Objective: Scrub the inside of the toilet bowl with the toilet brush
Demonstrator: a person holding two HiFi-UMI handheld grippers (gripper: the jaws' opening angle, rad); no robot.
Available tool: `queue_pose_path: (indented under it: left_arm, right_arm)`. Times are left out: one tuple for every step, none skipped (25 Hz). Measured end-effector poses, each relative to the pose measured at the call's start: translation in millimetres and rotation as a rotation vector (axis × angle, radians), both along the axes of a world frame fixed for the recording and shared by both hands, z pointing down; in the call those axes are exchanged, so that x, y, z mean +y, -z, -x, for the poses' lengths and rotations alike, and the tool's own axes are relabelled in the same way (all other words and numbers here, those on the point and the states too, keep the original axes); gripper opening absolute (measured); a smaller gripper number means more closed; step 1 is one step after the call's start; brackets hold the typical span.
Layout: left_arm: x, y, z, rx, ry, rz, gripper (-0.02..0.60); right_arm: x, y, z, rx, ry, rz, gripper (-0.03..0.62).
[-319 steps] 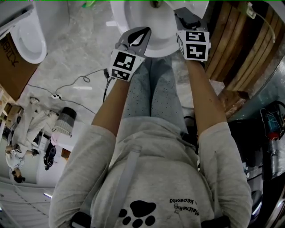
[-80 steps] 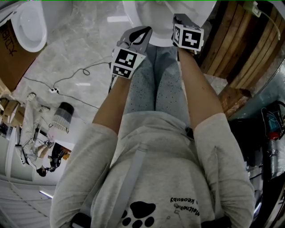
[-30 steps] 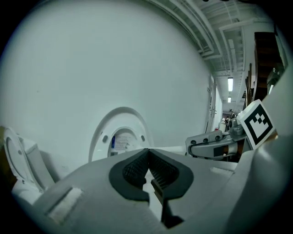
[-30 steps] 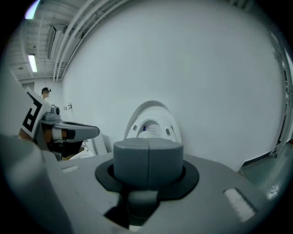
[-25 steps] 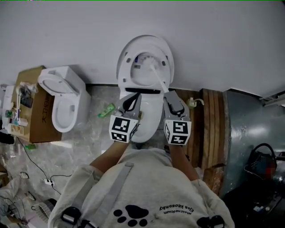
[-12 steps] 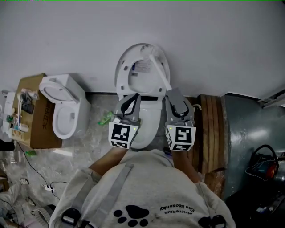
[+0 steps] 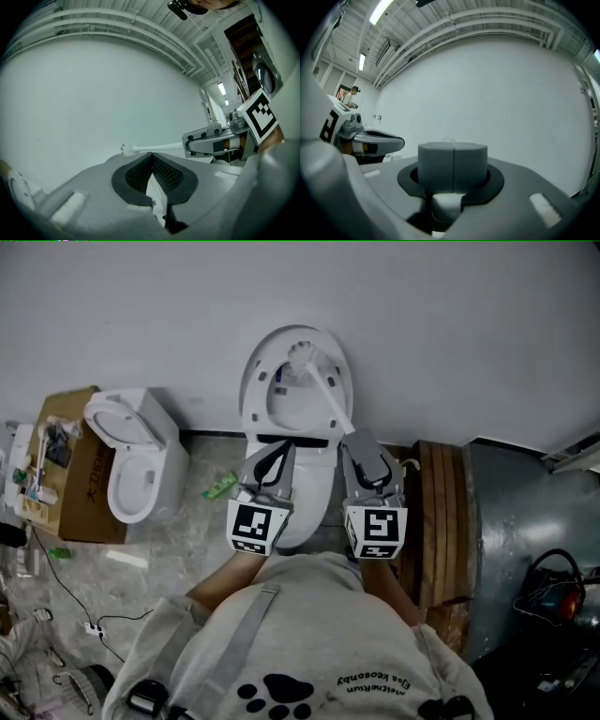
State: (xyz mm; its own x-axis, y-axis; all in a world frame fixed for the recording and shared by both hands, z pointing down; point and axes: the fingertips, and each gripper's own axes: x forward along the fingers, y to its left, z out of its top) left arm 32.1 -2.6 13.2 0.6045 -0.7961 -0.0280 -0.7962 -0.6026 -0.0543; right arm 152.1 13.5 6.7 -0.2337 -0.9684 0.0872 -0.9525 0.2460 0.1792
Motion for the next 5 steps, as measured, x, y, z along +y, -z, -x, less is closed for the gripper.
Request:
queue_pose_path:
  left_arm:
    - [4, -3, -1, 0.001, 0.000, 0.002, -0.006]
    - [8, -5, -2, 0.003, 0.001, 0.004, -0.006]
    - [11, -6, -3, 0.006, 0.001, 0.006, -0.006]
    - [15, -8, -4, 0.010, 0.002, 0.009, -0.006]
    - [19, -10, -4, 0.013, 0.003, 0.011, -0.006]
  right_arm:
    - [4, -2, 0, 0.002, 0.004, 0.001, 0.149]
    - [7, -4, 0, 0.003, 0.009, 0.002, 0.149]
    - [11, -6, 1, 0.004, 0.014, 0.003, 0.149]
    - [15, -7, 2, 0.005, 0.018, 0.003, 0.149]
    - [19, -9, 2, 0.005, 0.023, 0.004, 0.149]
